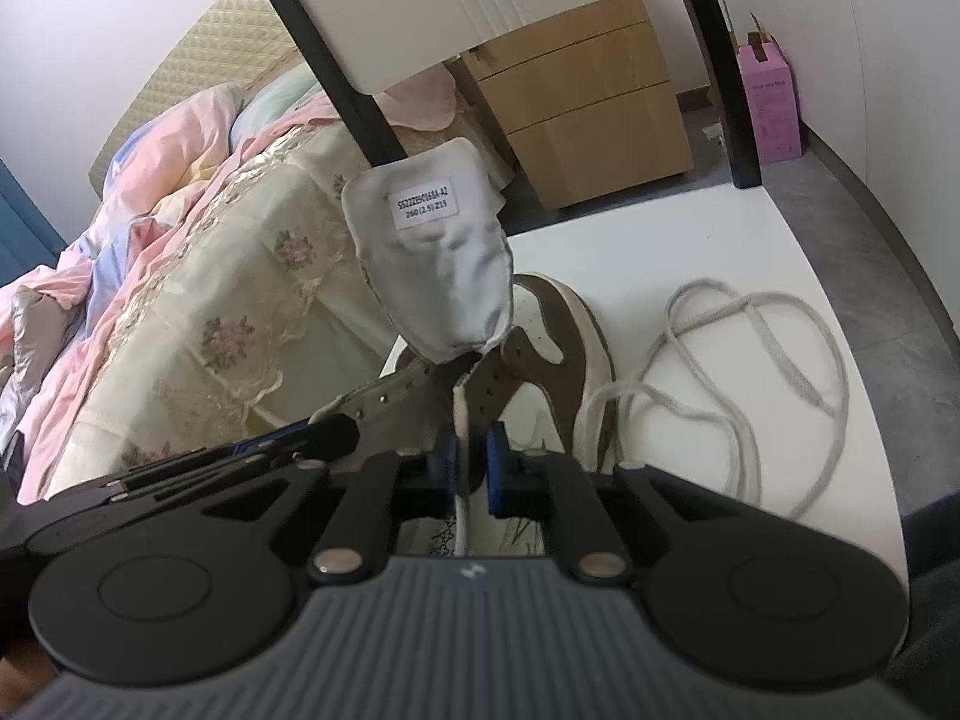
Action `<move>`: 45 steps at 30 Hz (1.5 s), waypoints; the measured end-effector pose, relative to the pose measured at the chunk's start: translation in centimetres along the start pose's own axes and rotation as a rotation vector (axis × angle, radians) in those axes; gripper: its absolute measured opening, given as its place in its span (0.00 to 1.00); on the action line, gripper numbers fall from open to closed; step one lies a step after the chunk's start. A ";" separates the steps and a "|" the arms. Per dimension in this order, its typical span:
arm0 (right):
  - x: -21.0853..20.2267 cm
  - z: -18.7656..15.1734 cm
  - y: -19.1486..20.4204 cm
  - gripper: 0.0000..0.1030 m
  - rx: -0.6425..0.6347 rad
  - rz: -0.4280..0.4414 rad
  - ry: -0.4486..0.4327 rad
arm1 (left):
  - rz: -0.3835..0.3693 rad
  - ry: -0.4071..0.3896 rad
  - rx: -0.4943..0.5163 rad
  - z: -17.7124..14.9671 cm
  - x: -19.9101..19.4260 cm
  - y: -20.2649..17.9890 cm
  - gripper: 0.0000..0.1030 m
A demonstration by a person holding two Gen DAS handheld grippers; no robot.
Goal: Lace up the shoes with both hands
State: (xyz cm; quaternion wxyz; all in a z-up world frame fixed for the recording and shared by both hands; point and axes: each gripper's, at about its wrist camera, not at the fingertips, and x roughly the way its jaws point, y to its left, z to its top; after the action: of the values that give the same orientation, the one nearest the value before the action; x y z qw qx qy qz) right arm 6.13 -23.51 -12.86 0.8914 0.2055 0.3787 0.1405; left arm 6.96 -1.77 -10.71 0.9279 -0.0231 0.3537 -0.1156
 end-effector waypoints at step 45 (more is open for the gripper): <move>9.9 12.1 13.9 0.51 -1.531 -0.094 0.465 | -0.152 0.189 -0.113 0.5 2.0 3.0 0.16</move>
State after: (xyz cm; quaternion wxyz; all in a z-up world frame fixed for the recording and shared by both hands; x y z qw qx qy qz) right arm 20.39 -10.50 -4.78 0.6882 -0.5140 0.3613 0.3628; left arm 9.37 0.67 -12.02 0.8762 -0.0912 0.4429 -0.1669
